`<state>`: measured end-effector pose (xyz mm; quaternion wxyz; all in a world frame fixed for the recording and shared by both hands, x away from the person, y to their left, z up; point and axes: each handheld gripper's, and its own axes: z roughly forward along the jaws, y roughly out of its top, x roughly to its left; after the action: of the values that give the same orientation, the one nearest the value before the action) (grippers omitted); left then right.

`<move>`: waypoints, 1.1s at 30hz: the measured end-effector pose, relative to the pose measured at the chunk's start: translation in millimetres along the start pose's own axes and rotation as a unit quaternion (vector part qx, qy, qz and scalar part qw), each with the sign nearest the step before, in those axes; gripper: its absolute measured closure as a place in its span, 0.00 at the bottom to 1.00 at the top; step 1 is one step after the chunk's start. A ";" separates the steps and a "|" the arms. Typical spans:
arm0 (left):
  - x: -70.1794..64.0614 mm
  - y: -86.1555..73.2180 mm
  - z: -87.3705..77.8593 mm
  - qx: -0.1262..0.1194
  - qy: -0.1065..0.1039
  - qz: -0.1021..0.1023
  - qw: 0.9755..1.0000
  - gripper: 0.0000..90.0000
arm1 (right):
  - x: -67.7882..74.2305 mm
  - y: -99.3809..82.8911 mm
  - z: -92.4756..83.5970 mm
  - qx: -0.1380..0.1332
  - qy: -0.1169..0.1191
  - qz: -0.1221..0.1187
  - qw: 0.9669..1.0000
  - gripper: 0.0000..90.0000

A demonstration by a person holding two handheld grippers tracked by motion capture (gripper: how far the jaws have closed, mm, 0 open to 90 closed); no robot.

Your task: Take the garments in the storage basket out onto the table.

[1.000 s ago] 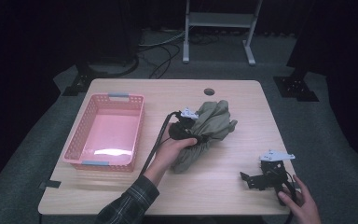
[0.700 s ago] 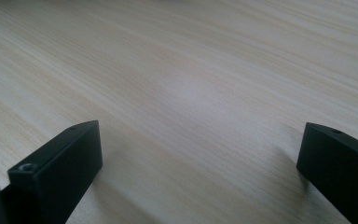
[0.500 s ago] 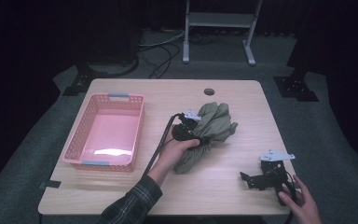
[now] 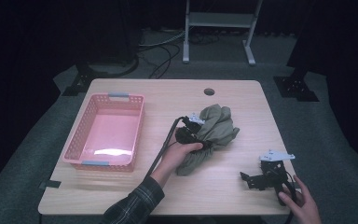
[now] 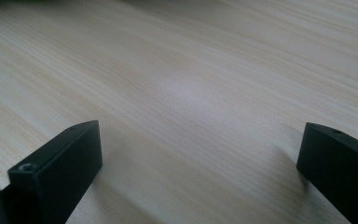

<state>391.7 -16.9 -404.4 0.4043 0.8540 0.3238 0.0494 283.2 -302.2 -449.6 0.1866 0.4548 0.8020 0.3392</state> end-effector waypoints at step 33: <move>-7.3 0.6 5.0 0.029 -0.011 0.022 0.999 0.00 | -0.1 0.0 0.0 0.000 0.000 -0.001 1.000 0.00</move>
<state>388.0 -24.8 -406.1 0.3819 0.8726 0.3020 0.0393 283.3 -302.2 -449.6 0.1870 0.4544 0.8022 0.3393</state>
